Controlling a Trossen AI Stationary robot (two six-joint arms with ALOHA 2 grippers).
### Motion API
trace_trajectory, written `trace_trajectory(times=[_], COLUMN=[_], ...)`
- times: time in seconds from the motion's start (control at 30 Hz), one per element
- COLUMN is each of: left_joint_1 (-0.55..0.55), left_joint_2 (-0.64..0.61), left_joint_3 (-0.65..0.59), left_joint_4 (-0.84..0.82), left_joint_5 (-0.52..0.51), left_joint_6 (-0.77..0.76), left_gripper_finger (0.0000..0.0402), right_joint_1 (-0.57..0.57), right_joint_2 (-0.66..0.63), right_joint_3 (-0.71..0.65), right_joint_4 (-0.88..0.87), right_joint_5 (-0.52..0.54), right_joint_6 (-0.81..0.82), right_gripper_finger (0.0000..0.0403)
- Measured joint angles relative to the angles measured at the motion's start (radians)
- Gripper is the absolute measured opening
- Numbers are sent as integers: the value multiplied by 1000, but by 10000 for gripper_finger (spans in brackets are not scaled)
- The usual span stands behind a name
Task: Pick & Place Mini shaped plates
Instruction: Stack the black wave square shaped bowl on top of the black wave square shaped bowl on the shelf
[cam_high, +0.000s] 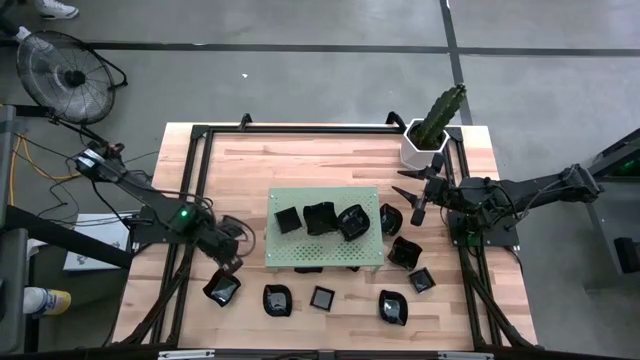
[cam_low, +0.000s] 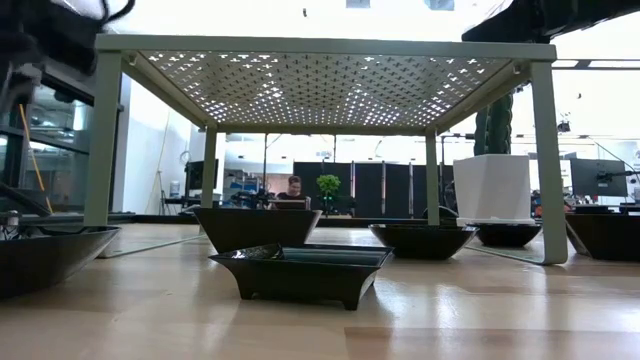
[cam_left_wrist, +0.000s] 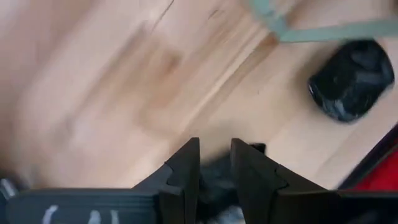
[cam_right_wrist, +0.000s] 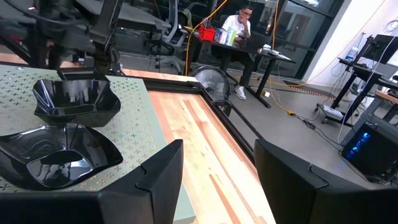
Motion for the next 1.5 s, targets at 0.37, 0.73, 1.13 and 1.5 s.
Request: trace_trajectory(times=[0.37,0.73,1.13,1.5], left_joint_1=[0,-146,-205,-263], left_joint_2=[7,108,177,177], left_joint_3=[0,-15,-16,-16], left_joint_4=[87,86,29,-15], left_joint_5=[-13,191,175,179], left_joint_6=[498,716,661,766], left_gripper_finger=[88,88,88,88], right_joint_1=[0,0,0,0], right_joint_2=[0,0,0,0], right_joint_3=[0,0,0,0], right_joint_4=[0,0,0,0], right_joint_5=[0,0,0,0], right_joint_6=[0,0,0,0], right_gripper_finger=[193,193,193,193])
